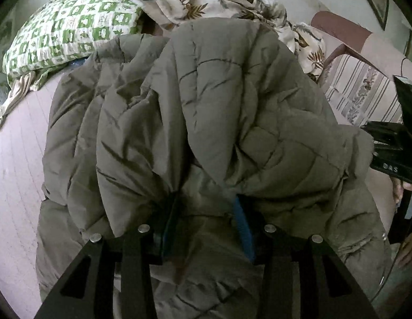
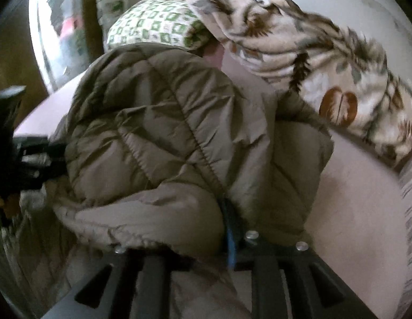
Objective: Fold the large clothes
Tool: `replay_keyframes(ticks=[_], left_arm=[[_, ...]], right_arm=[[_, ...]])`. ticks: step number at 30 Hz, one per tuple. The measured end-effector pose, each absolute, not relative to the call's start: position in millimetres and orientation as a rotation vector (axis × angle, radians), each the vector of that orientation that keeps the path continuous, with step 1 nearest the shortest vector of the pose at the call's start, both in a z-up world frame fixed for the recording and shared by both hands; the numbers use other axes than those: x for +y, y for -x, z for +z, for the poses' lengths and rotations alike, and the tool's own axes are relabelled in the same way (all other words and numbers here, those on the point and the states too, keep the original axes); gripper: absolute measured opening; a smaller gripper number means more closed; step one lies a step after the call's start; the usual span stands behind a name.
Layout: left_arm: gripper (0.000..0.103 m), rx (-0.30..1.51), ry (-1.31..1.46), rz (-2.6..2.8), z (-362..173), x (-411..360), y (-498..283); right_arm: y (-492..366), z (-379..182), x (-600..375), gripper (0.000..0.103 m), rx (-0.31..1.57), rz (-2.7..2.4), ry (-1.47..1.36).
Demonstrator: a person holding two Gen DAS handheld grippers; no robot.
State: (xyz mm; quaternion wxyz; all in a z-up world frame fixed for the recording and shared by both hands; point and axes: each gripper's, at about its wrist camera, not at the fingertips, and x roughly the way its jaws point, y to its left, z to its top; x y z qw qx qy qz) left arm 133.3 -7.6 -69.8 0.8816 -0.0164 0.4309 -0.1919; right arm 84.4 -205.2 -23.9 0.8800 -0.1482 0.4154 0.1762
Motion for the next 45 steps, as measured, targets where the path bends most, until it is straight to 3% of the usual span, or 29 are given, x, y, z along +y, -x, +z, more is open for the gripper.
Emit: replay_keyframes(ticks=[4, 5, 6, 8, 18, 27, 38, 45], left_arm=[[0.043, 0.901, 0.055, -0.412, -70, -2, -128], [0.043, 0.899, 0.055, -0.413, -69, -1, -126], [0.043, 0.897, 0.052, -0.415, -67, 0, -124], [0.043, 0.896, 0.048, -0.419, -65, 2, -119], [0.043, 0.915, 0.026, -0.441, -73, -5, -88], [0.043, 0.935, 0.017, -0.422, -88, -10, -89], [0.043, 0.743, 0.074, -0.464, 0, 23, -70], [0.044, 0.762, 0.085, -0.448, 18, -28, -183]], right_arm=[[-58, -12, -204, 0.027, 0.835, 0.374, 0.365], [-51, -8, -204, 0.032, 0.831, 0.376, 0.376], [-46, -5, -204, 0.058, 0.834, 0.37, 0.385], [-37, -1, -214, 0.088, 0.834, 0.363, 0.38], [-48, 14, -209, 0.088, 0.854, 0.439, -0.031], [-69, -86, -166, 0.088, 1.025, 0.355, 0.037], [-41, -1, -204, 0.088, 0.887, 0.393, -0.084], [-106, 5, -196, 0.088, 0.889, 0.315, -0.14]])
